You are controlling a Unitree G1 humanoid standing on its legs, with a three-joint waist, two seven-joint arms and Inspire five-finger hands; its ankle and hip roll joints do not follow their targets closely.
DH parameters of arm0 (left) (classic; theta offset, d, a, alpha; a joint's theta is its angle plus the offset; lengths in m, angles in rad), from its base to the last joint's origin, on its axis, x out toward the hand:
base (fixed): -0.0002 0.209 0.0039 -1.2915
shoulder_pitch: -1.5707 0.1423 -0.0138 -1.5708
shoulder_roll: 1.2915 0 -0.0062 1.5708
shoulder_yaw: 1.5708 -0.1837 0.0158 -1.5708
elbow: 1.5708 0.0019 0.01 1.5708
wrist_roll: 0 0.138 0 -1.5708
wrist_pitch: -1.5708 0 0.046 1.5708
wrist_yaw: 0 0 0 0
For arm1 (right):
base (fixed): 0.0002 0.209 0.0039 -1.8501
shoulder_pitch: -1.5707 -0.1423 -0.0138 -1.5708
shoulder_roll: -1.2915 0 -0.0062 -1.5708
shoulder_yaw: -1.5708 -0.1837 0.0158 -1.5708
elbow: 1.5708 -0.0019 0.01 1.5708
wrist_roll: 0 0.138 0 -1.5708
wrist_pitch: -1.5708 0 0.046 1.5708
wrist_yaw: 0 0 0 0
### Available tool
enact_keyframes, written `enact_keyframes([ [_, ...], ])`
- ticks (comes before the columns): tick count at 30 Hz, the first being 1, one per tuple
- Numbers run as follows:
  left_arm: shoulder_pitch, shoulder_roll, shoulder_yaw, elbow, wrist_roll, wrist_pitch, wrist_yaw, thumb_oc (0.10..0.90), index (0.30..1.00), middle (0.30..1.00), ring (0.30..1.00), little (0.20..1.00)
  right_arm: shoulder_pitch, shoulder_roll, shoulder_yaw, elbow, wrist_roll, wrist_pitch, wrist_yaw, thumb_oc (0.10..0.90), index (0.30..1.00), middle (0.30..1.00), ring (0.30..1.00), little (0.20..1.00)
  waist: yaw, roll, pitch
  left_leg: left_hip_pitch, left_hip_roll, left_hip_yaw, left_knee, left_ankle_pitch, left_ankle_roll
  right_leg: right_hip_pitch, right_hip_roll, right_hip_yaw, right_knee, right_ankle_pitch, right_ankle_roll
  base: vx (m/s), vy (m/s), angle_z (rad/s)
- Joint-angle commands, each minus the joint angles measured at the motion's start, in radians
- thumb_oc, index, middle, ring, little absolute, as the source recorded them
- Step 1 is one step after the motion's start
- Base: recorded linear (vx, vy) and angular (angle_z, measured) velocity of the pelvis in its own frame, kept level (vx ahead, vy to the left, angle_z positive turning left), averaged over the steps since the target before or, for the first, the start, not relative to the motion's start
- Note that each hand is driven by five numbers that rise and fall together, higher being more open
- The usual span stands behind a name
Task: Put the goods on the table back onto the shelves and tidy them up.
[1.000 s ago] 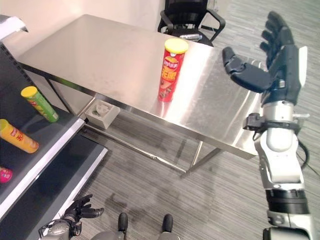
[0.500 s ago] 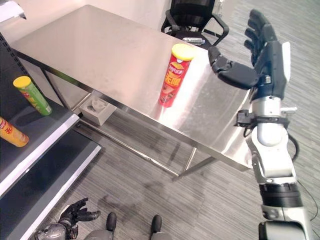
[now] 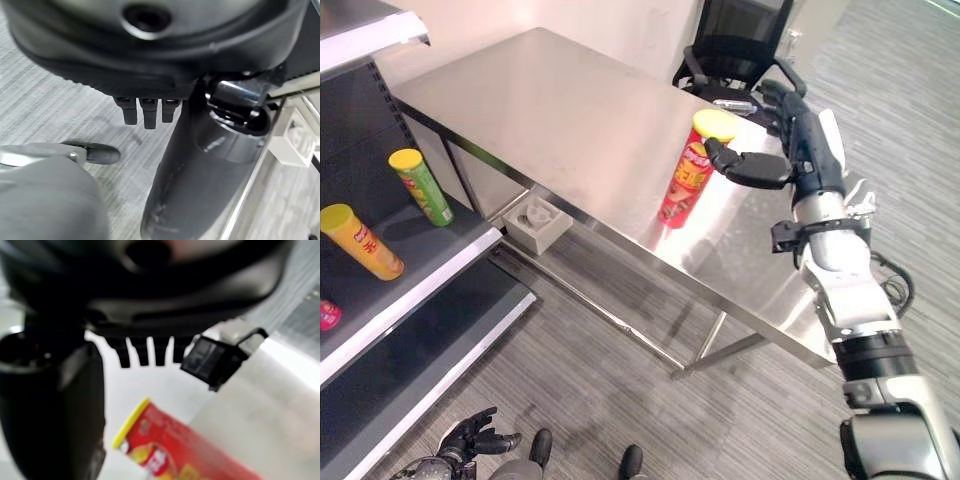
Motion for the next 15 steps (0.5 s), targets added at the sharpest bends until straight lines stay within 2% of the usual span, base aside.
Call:
enact_keyframes([
  [1,-0.04,0.039,-0.044,0.017,0.0,-0.042,0.008,0.8,0.9,0.9,0.9,0.9,-0.178,-0.098,-0.035,0.002,0.015,-0.075,-0.036,0.8,0.9,0.9,0.9,0.9,0.028,-0.003,-0.063,0.052,0.035,0.015,0.002,-0.107,-0.036,0.03,-0.05,-0.038,0.01,-0.067,0.092,0.0,-0.002,0.15],
  [15,-0.033,0.039,-0.054,0.032,0.008,-0.043,0.006,0.8,0.9,0.9,0.9,0.9,-0.216,-0.122,0.011,0.068,-0.027,-0.051,-0.031,0.8,0.9,0.9,0.9,0.9,0.042,-0.012,-0.061,0.048,0.034,0.003,0.002,-0.103,-0.037,0.035,-0.05,-0.052,0.01,-0.066,0.091,0.0,0.0,0.06],
])
